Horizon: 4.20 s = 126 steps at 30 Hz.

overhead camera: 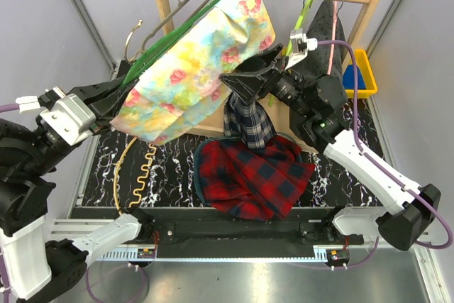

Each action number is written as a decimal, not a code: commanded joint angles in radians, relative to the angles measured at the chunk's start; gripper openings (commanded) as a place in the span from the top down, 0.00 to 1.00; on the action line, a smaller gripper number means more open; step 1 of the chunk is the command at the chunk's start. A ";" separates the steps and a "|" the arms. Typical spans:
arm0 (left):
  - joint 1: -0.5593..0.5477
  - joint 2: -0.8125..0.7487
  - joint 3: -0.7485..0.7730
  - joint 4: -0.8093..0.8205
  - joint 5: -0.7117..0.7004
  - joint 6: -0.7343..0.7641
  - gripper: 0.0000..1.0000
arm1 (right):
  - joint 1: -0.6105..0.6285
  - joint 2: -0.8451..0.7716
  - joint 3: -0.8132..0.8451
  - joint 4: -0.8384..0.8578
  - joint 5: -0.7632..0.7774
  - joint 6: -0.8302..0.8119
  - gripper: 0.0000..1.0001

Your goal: Remove the skirt from the hanger

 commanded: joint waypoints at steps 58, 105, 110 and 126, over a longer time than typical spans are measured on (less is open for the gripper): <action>0.075 -0.128 -0.133 0.372 -0.868 0.106 1.00 | 0.305 -0.399 0.463 -0.705 0.230 -0.653 1.00; 0.540 0.064 -0.319 -0.118 0.118 -0.093 0.01 | 0.303 -0.208 -0.105 -0.920 0.391 -0.731 1.00; 0.538 0.148 -0.099 -0.064 0.213 -0.211 0.01 | 0.303 -0.166 -0.307 -0.897 0.428 -0.705 1.00; 0.224 0.452 0.128 0.190 0.213 -0.432 0.05 | 0.302 0.075 -0.324 -1.071 0.333 -0.365 0.23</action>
